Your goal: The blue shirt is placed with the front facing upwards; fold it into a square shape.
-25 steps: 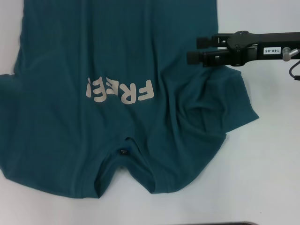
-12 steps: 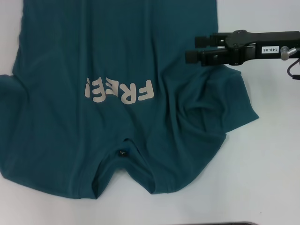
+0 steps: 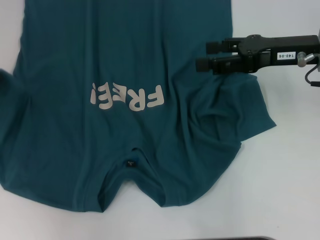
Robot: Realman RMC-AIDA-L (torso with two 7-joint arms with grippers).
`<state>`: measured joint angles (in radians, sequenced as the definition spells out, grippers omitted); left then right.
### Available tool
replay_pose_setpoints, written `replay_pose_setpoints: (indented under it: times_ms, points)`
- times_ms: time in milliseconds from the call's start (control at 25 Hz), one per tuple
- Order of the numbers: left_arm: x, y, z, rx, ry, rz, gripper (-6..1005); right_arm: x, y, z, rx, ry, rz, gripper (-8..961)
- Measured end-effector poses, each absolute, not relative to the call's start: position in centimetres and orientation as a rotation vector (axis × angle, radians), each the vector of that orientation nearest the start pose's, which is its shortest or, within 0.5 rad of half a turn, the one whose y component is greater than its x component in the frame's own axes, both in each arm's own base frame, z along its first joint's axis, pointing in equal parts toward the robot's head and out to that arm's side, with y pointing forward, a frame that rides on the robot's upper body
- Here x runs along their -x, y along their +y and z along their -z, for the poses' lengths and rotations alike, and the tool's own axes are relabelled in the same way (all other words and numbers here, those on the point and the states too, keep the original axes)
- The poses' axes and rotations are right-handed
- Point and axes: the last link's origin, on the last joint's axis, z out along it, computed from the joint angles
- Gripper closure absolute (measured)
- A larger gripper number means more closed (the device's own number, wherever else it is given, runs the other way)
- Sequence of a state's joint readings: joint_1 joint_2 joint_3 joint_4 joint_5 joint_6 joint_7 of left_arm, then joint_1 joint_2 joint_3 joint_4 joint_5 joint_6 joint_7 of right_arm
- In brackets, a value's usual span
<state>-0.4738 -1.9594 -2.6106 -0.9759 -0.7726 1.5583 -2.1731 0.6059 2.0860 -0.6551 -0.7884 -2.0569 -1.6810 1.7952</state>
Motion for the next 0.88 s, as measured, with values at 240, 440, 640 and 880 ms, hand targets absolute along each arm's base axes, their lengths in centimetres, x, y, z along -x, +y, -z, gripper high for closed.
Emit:
replay_pose_setpoints:
  times_ms: [240,440,640,880]
  points:
    - [31.5,33.9,-9.6,2.251,-1.471,0.330,998,-22.4,34.4,-1.9,2.784,0.966,-0.759,28]
    - [31.1,33.9,-9.0,2.261,-1.475,0.345,998,-22.3,34.3,-1.8,2.790,0.965,-0.761,28]
    - [30.5,34.0,-8.6,2.274,-1.478,0.392,998,-22.3,34.3,-1.8,2.791,0.964,-0.762,28]
    - [29.4,34.3,-8.7,2.304,-1.468,0.408,998,-22.3,34.3,-1.9,2.790,0.962,-0.760,28]
